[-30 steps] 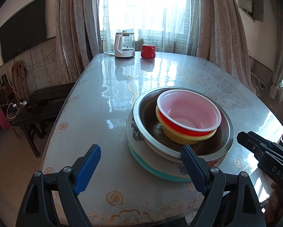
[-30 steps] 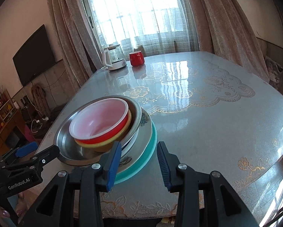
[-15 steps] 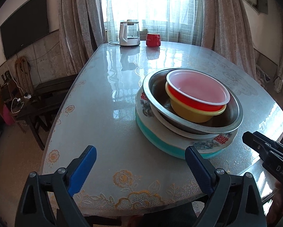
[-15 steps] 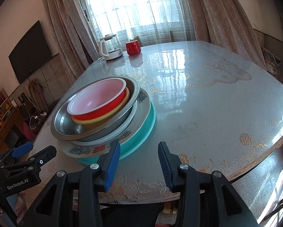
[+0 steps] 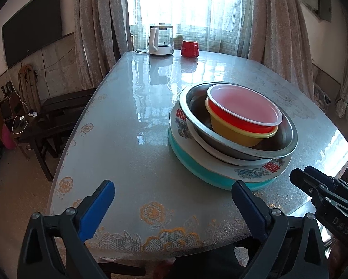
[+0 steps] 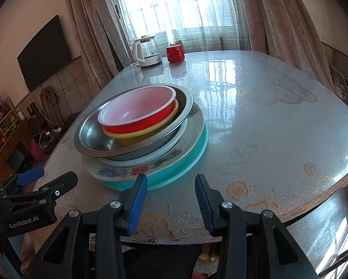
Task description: Organize plates and bowls
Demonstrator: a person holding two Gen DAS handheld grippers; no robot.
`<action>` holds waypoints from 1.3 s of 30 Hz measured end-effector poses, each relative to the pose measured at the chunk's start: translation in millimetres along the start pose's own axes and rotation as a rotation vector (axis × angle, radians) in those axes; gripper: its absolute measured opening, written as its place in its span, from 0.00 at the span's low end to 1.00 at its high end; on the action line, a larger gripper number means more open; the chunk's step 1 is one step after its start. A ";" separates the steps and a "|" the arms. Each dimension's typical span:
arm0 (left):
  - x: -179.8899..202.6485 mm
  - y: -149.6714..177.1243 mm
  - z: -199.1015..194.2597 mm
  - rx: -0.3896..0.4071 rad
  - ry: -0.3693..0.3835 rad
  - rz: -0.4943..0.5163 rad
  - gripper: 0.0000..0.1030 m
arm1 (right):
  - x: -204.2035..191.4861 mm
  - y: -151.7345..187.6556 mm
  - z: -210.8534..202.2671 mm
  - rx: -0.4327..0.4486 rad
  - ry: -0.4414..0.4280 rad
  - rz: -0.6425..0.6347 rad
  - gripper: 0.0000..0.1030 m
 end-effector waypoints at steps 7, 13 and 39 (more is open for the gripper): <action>2.1 0.9 2.0 -0.006 0.002 0.006 0.98 | 2.3 0.0 0.9 -0.006 0.000 0.006 0.42; 1.8 2.1 1.9 -0.007 -0.002 0.006 0.98 | 4.4 0.3 3.2 -0.011 -0.002 0.013 0.42; 1.9 2.4 1.1 -0.013 -0.027 0.018 0.98 | 4.8 0.4 7.8 -0.014 0.000 0.016 0.42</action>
Point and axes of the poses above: each gripper's, at about its wrist camera, not at the fingertips, and z roughly the way its jaws point, x to its right, y to its underside, the point moved 9 cm from there along z, roughly the way its jaws point, and after that the axes turned 1 degree about -y, right-handed, at the moved point
